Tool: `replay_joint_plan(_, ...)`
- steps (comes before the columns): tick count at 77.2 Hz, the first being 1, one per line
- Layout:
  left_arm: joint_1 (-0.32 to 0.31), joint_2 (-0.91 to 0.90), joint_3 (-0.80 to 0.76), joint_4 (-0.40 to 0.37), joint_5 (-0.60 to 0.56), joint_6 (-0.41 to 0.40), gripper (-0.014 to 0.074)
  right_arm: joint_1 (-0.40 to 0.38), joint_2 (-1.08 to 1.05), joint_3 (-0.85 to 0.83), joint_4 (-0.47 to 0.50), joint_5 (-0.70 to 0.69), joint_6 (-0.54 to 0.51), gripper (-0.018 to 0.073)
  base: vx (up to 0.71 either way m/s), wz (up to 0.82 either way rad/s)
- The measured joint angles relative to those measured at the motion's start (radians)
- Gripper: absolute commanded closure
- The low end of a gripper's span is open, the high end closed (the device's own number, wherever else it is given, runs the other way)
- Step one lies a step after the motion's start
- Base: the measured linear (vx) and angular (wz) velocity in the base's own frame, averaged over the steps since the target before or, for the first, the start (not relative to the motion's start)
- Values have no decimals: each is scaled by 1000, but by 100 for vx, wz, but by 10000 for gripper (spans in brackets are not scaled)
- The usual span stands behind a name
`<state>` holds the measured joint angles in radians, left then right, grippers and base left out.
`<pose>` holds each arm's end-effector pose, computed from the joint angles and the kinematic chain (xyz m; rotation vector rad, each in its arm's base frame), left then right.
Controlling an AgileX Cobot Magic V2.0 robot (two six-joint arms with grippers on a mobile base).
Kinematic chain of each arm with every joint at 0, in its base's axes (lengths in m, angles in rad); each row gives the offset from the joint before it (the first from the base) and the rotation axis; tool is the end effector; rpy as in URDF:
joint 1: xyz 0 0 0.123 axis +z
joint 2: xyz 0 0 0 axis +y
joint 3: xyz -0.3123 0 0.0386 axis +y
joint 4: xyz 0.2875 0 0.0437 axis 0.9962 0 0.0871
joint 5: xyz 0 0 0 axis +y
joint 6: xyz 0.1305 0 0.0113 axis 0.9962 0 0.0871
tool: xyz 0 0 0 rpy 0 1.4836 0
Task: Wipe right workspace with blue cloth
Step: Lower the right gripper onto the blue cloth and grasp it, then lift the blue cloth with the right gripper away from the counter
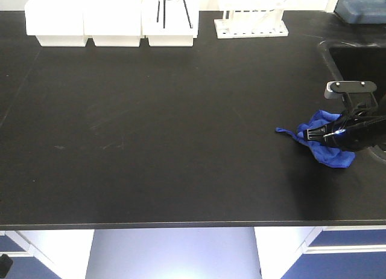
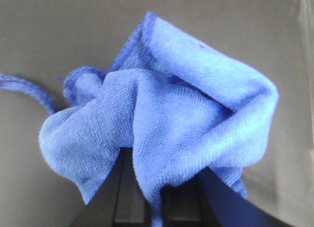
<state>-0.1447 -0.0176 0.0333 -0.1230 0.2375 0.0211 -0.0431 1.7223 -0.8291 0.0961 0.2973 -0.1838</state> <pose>0.1027 -0.0188 0.1738 0.0615 1.7382 -0.2038 0.3585 -0.0118 0.1124 -0.0741 2.6710 -0.0056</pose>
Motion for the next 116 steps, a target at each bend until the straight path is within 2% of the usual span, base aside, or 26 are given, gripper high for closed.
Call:
replay_joint_plan(12,0,0,0,0,0,0,603,0,-112,0,7,63,0,564,0,0)
replay_joint_plan(24,0,0,0,0,0,0,603,0,-312,0,17,143,0,564,0,0)
replay_joint_plan(37,0,0,0,0,0,0,603,0,-522,0,17,309,0,564,0,0)
replay_joint_plan(38,0,0,0,0,0,0,603,0,-622,1,17,402,0,564,0,0)
replay_joint_plan(49,0,0,0,0,0,0,603,0,-767,4,17,518,0,564,0,0)
replay_joint_plan(71,0,0,0,0,0,0,603,0,-1017,4,17,599,0,564,0,0)
replay_joint_plan(94,0,0,0,0,0,0,603,0,-1063,6,13,757,16,564,0,0)
replay_joint_plan(116,0,0,0,0,0,0,603,0,-1063,6,10,762,19,564,0,0)
